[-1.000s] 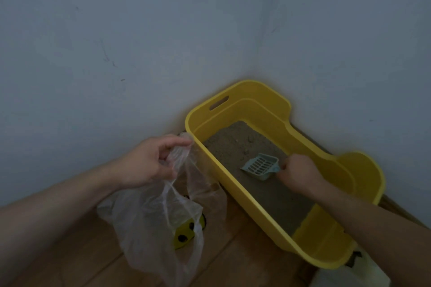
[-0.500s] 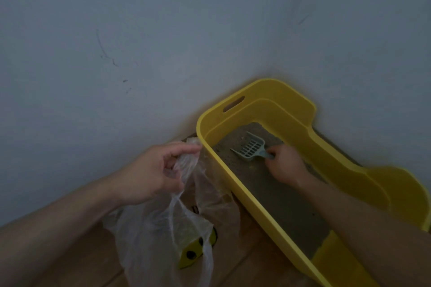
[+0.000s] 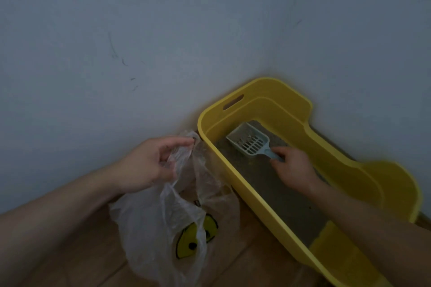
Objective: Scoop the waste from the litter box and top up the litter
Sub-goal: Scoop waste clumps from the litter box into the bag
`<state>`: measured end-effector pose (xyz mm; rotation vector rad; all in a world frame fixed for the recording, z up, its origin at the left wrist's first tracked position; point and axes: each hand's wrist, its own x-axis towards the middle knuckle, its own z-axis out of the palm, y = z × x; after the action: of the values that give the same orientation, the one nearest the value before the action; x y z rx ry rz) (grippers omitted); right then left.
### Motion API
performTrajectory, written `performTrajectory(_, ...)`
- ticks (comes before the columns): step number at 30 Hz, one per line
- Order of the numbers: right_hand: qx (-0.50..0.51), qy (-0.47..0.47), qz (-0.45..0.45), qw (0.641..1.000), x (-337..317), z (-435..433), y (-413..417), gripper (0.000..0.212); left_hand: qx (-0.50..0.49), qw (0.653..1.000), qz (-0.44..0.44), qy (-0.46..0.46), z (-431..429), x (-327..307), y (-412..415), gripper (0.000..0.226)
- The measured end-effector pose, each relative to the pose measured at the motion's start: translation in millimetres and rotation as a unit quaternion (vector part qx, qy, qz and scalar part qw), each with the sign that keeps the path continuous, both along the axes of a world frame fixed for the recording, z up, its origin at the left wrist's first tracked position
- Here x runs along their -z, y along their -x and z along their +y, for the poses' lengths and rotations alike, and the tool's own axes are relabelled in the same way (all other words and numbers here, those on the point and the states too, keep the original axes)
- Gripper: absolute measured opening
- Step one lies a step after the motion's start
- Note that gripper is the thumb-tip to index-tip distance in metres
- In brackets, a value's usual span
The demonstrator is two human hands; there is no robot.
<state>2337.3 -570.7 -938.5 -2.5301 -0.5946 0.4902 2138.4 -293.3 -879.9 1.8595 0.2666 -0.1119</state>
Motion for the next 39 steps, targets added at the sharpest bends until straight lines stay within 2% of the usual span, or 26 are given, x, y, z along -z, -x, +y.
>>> performTrajectory(12, -0.009, 0.004, -0.037, 0.999, -36.8, -28.7, 32.6, 0.03, 0.017, 0.998, 0.011, -0.055, 0.7, -8.5, 18.0, 0.067)
performTrajectory(18, -0.017, -0.033, -0.055, 0.998, -78.6, -31.5, 51.3, 0.03, 0.012, 0.995, -0.002, -0.098, -4.2, -20.7, 26.4, 0.065)
performTrajectory(25, -0.097, -0.048, -0.107, 0.988, -131.9, -20.7, 99.7, 0.028, 0.017, 0.988, 0.027, -0.15, 13.6, -27.0, 42.6, 0.075)
performTrajectory(31, -0.251, -0.006, -0.134, 0.959, -130.1, -3.2, 145.9, 0.029, 0.031, 0.984, 0.069, -0.162, 23.1, -41.5, 65.6, 0.073)
performTrajectory(39, -0.43, 0.06, -0.261, 0.862, -75.7, 36.2, 172.1, 0.03, 0.029, 0.986, 0.099, -0.132, 29.9, -40.1, 81.4, 0.075)
